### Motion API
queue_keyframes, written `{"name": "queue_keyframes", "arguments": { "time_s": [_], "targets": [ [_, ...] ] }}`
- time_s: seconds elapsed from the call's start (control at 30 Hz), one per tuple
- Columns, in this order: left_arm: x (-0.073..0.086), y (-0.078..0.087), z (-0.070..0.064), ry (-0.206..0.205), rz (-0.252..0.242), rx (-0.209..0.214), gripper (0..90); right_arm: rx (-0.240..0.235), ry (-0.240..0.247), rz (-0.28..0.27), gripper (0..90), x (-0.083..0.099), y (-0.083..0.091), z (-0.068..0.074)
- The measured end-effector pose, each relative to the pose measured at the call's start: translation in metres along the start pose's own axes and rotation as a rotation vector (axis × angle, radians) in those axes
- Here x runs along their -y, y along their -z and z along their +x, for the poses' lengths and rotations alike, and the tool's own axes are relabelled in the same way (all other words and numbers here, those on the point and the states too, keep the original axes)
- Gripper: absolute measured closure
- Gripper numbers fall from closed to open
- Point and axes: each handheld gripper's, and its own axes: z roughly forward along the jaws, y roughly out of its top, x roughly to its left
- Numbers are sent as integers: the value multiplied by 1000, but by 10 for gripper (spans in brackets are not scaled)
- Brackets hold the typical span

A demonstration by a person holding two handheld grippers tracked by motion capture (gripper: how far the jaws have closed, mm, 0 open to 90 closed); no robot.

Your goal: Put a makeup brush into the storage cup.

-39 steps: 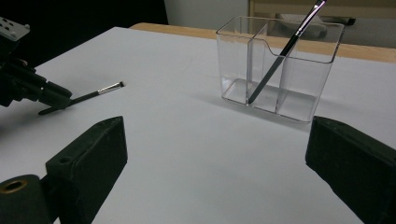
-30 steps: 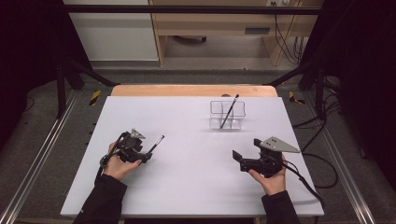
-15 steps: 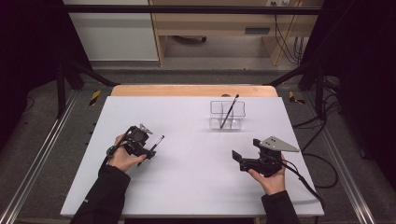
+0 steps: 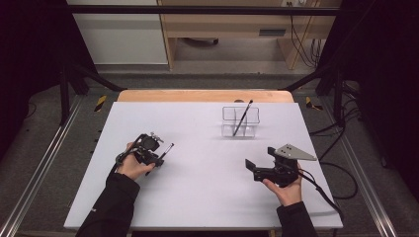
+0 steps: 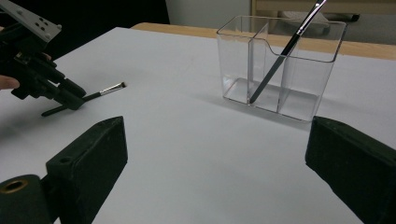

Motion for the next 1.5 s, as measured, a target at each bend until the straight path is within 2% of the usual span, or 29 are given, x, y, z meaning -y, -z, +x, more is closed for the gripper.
{"name": "queue_keyframes", "arguments": {
  "time_s": [0.13,0.4,0.67,0.83,1.23,1.37,1.43,1.5],
  "targets": [
    [0,0,-2,8,2,5,704,0,1,1,62,0,0,0],
    [-1,0,-5,-2,14,9,829,-3,-4,4,61,0,0,0],
    [0,1,-5,-19,10,5,834,-6,-3,6,61,0,-1,0],
    [2,2,-4,-33,0,18,836,-6,-4,8,61,0,-1,0],
    [10,33,-16,-48,-147,-8,836,-12,-13,3,61,0,-1,0],
    [14,40,-22,-38,-205,6,835,-14,-14,0,61,0,-1,0],
    [16,41,-24,-41,-216,2,836,-14,-15,0,61,0,-1,1],
    [17,44,-25,-27,-234,2,836,-15,-16,1,61,0,-1,1]
  ]
}}
